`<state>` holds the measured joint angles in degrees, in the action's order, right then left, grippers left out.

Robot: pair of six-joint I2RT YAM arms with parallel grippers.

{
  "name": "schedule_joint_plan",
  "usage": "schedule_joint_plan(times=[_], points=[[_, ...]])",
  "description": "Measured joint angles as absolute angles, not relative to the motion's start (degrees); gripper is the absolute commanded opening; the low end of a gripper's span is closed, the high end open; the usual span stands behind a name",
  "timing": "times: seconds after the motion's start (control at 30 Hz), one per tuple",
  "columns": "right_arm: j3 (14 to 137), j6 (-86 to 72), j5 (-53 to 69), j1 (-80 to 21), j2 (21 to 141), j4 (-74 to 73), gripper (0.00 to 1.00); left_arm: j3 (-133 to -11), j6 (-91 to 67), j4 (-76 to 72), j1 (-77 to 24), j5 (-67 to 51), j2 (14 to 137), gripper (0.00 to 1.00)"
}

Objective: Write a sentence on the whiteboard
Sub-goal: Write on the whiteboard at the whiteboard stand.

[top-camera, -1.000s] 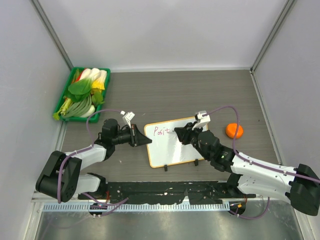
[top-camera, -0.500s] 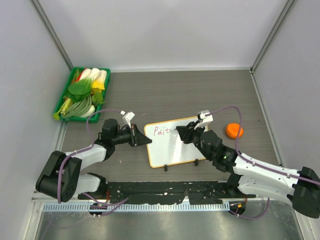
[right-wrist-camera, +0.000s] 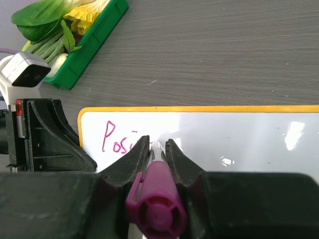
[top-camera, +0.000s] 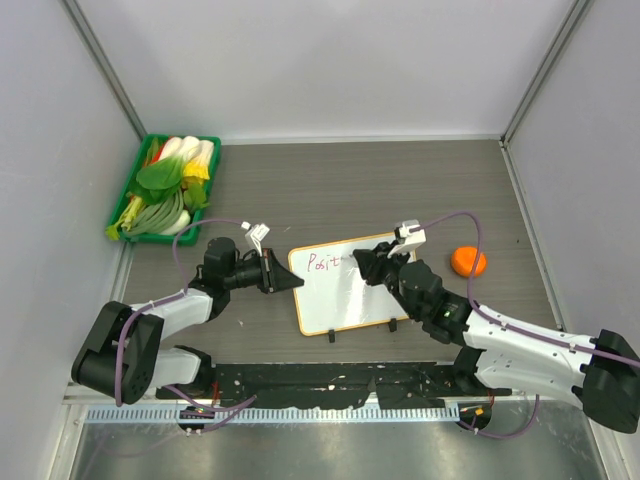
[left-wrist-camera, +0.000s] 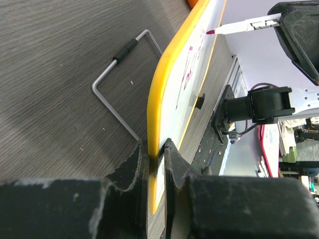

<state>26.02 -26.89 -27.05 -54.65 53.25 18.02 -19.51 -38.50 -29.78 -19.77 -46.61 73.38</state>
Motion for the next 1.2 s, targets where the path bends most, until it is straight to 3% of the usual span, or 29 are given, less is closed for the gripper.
schedule_joint_plan(times=[1.2], points=[[23.83,-28.82,-25.15,-54.65,50.65,16.21,0.01,-19.51,-38.5,-29.76,-19.77,-46.61,73.41,0.0]])
